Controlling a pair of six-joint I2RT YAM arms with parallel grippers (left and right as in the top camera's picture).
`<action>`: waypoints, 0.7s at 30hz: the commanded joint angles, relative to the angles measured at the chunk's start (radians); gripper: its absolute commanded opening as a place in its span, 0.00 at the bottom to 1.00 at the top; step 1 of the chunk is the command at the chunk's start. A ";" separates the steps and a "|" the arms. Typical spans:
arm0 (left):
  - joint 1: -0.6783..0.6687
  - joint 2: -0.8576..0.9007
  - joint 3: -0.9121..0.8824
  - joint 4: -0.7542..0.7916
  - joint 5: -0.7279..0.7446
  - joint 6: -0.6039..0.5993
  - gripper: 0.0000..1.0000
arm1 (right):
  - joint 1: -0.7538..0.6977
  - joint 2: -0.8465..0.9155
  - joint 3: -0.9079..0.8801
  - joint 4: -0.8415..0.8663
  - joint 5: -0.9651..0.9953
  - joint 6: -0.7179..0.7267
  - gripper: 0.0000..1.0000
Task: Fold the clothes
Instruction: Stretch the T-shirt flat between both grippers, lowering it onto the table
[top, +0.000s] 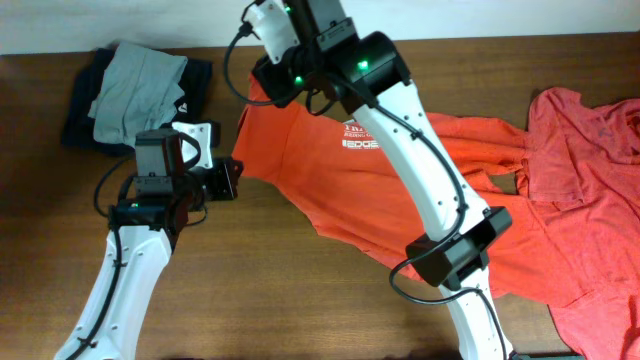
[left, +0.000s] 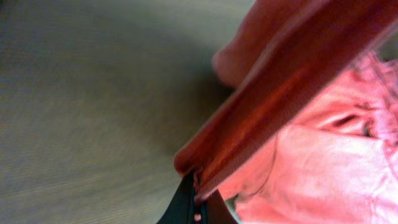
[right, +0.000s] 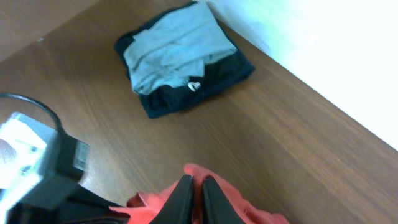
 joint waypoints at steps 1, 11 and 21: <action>0.008 0.031 -0.003 -0.051 -0.119 -0.006 0.01 | 0.012 0.030 -0.010 0.043 0.002 0.000 0.09; 0.008 0.042 -0.003 -0.134 -0.284 -0.047 0.01 | 0.069 0.146 -0.030 0.132 -0.024 0.000 0.09; 0.008 0.042 -0.003 -0.226 -0.290 -0.055 0.01 | 0.014 0.112 0.001 0.087 -0.024 0.010 0.13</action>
